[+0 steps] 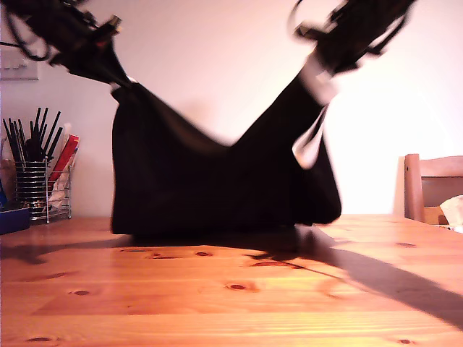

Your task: Fold the shorts in front of you. After folding it, place it to the left side.

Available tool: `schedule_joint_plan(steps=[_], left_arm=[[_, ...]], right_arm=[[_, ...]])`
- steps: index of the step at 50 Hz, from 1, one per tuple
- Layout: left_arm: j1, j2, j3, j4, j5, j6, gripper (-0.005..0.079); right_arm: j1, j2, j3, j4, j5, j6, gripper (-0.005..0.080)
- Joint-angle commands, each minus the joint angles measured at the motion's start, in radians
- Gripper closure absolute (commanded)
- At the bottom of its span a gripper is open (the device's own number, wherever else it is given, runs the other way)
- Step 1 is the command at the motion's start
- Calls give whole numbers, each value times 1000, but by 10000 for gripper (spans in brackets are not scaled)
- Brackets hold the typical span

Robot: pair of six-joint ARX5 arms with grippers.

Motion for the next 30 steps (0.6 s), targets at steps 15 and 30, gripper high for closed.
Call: schedule_joint_plan(steps=[15,30], left_arm=[[-6,-151,-387,244,-9,-18,762],[-24,-240,-641,315,-10,-36,762]], right_arm=[[3,-120,-286,130,-95,48,765],[3,-219,-499,147,-101,76,765]])
